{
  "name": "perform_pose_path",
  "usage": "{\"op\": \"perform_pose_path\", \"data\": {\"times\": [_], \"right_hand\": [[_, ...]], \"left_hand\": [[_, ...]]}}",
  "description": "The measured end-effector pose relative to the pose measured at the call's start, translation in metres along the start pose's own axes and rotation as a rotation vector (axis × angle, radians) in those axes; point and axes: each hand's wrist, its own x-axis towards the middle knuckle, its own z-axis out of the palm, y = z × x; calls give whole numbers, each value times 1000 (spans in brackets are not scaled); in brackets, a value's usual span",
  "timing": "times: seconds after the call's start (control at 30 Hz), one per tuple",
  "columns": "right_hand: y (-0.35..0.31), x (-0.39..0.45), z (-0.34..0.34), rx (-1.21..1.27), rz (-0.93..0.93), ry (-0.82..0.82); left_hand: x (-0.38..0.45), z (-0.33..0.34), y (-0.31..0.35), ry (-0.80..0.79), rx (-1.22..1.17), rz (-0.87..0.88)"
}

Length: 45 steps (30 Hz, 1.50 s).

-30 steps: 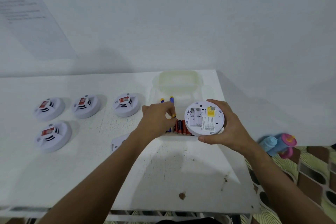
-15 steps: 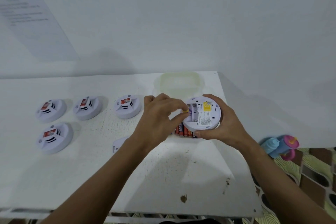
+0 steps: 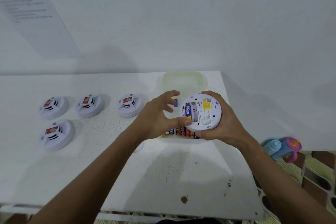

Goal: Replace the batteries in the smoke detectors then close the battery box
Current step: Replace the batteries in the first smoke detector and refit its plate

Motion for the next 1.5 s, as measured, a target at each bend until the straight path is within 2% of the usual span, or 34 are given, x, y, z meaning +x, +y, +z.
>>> {"op": "perform_pose_path", "data": {"times": [0.13, 0.3, 0.53, 0.73, 0.8, 0.87, 0.93, 1.0, 1.07, 1.3, 1.5], "right_hand": [[-3, 3, 9, -21, -14, -32], [-2, 6, 18, 5, -10, -25], [1, 8, 24, 9, -18, -30], [3, 5, 13, -4, 9, 5], [3, 3, 1, 0, 19, 42], [4, -2, -6, -12, 29, 54], [6, -8, -9, -28, 43, 50], [9, -13, -9, -41, 52, 51], [11, -16, -9, -37, 57, 51], [11, -25, -12, -14, 92, 63], [12, -28, -12, -24, 101, 57]], "left_hand": [[1, -6, 3, -99, -97, -44], [0, -9, 1, -97, -308, -144], [0, -5, -4, -80, -435, -210], [9, -8, -13, -117, -362, -220], [13, -7, -22, -57, -265, -200], [16, -4, -35, -32, 87, -87], [19, 4, -44, -118, 374, 17], [25, 14, -47, -193, 565, 60], [31, 22, -45, -197, 710, 91], [36, 32, -50, -150, 821, 156], [39, 35, -55, -204, 770, 133]]}}
